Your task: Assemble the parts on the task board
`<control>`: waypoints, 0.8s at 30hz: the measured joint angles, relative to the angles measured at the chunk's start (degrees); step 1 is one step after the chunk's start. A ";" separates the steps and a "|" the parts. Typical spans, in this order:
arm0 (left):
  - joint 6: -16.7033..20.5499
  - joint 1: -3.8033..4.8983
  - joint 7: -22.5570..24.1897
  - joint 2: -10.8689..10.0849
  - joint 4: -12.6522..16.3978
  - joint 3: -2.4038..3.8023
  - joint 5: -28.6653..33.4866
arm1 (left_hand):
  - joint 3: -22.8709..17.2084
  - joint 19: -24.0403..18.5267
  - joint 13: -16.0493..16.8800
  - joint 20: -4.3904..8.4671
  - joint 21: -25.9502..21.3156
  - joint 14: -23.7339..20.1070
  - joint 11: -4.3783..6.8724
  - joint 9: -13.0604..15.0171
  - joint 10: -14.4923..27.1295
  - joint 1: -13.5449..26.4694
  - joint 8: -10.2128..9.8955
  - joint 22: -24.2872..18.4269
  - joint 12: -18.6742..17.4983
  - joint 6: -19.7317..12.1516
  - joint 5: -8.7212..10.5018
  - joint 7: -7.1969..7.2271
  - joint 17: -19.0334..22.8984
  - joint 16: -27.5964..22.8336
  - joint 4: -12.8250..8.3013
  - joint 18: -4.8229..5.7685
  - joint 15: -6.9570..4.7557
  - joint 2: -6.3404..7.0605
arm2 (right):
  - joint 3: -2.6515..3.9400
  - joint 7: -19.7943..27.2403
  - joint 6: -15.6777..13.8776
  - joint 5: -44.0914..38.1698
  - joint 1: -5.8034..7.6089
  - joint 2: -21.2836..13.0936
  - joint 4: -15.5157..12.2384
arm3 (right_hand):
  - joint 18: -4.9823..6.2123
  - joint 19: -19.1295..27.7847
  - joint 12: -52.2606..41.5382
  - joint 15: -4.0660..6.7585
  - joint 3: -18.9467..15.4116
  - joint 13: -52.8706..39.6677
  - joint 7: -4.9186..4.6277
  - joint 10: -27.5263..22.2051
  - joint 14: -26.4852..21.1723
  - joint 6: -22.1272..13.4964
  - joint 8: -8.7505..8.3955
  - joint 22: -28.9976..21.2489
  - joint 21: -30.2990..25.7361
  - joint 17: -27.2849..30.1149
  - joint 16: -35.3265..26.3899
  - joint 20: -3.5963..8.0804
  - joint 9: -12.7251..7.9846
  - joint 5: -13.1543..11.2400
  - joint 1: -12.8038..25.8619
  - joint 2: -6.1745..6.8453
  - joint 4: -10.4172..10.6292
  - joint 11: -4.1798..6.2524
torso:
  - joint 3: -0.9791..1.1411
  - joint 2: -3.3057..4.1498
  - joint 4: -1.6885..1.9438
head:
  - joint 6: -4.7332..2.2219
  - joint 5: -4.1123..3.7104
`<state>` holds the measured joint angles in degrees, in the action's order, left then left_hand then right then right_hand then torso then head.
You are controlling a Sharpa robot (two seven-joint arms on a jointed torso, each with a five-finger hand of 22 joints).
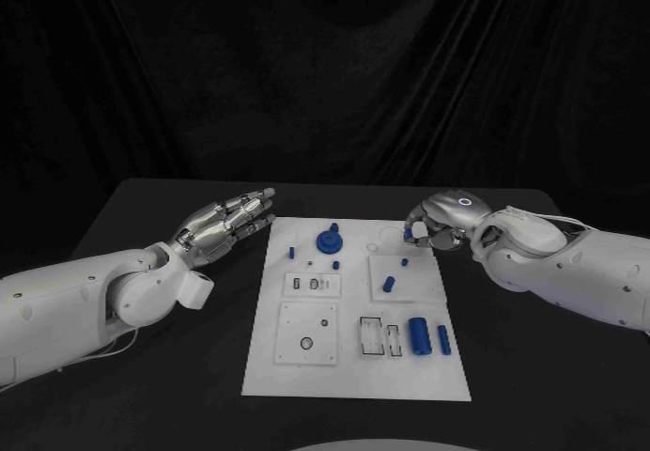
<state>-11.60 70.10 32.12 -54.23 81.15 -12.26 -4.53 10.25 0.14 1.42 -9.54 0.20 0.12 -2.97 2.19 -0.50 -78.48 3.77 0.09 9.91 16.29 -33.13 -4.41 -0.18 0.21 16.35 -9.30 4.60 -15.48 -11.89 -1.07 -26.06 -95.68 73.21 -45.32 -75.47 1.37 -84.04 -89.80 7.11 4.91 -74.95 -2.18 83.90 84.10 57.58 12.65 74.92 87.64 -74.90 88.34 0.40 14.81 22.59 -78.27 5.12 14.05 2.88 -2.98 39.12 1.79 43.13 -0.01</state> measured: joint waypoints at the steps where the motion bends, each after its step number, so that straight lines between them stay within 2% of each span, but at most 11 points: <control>1: -0.01 0.00 -0.02 0.04 -0.04 0.00 0.00 | 0.00 0.00 0.00 0.00 0.00 0.00 0.00 0.00 0.00 0.00 0.00 0.00 0.00 0.00 0.00 0.00 0.00 0.00 0.00 0.00 0.00 0.00 | 0.01 -0.23 -0.21 0.00 0.25 0.49 -0.50 | 0.00 0.00 0.00 0.00 0.00 0.00 -0.05 0.00 0.00 -0.05 0.03 0.00 0.00 0.00 0.00 0.00 0.01 0.00 0.00 0.00 0.00 0.00 | 0.00 -0.02 0.00 | -0.01 0.01; 8: -0.07 -0.01 -0.16 0.07 -0.02 0.00 0.00 | 0.00 0.00 0.00 0.00 0.00 0.00 0.00 0.00 0.00 0.00 0.00 0.00 0.00 0.00 0.00 0.00 0.00 0.00 0.00 0.00 0.00 0.00 | -0.04 -1.71 -0.29 0.00 0.49 4.29 -1.72 | 0.00 0.00 0.00 0.00 0.16 0.01 -0.08 0.00 0.00 -0.08 0.04 0.00 -0.22 0.00 0.00 0.00 0.18 0.66 0.19 -0.16 -0.16 0.00 | -0.01 -0.03 -0.01 | -0.10 0.30; 10: -0.07 -0.01 -0.19 0.01 0.00 0.00 0.00 | 0.00 -0.21 0.00 -0.20 0.00 0.00 0.00 0.00 0.00 0.00 0.00 0.00 0.24 0.00 0.00 0.00 0.00 0.00 0.00 0.00 0.00 0.00 | -0.02 -2.19 -0.11 0.00 0.33 5.28 -1.90 | -0.01 0.00 0.00 -0.12 0.16 0.01 -0.16 0.20 -0.12 -0.16 0.04 0.00 -0.22 0.00 0.00 0.00 0.22 0.94 0.19 -0.16 -0.16 -0.20 | -0.02 -0.08 -0.01 | 0.12 0.51; 16: -0.07 -0.01 -0.33 -0.07 0.00 0.00 0.00 | 0.00 -0.21 0.00 -0.21 0.00 0.00 0.00 0.00 0.00 0.00 0.00 0.00 0.24 0.00 0.00 0.00 0.00 0.00 0.00 0.00 0.00 0.00 | -0.05 -3.82 0.83 -0.15 -1.30 7.91 -2.63 | 0.00 0.00 0.00 -0.42 0.16 0.01 -0.37 0.00 -0.01 -0.37 0.04 -0.01 -0.50 0.00 0.00 0.00 0.37 1.59 0.26 -0.23 -0.48 -0.41 | -0.03 -0.14 -0.01 | 0.55 0.73; 24: -0.07 -0.02 -0.49 -0.01 0.00 0.00 0.00 | 0.00 -0.21 0.00 -0.21 0.00 0.00 0.00 0.00 0.00 0.00 0.00 0.00 0.24 0.21 0.00 -0.21 0.00 0.00 0.00 0.00 0.00 0.00 | -0.04 -5.65 2.50 -1.03 -2.37 10.42 -3.56 | 0.00 0.00 0.00 -0.42 0.00 0.02 -0.57 0.13 -0.01 -0.58 0.04 -0.01 -0.50 0.00 -0.22 0.00 0.45 1.82 0.26 -0.23 -0.63 -0.55 | -0.03 -0.13 -0.03 | 0.90 0.62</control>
<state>-11.67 70.09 31.63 -54.24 81.15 -12.26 -4.53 10.25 -0.07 1.41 -9.75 0.20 0.12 -2.97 2.19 -0.50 -78.48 3.77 0.09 10.15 16.50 -33.13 -4.61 -0.18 0.21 16.35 -9.30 4.60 -15.48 -11.93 -6.72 -23.56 -96.70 70.84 -34.90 -79.03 1.36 -84.04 -89.80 6.69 4.91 -74.93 -2.75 84.03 84.09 57.00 12.68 74.91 87.14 -74.90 88.11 0.41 15.26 24.41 -78.01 4.89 13.42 2.34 -3.01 38.99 1.76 44.02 0.60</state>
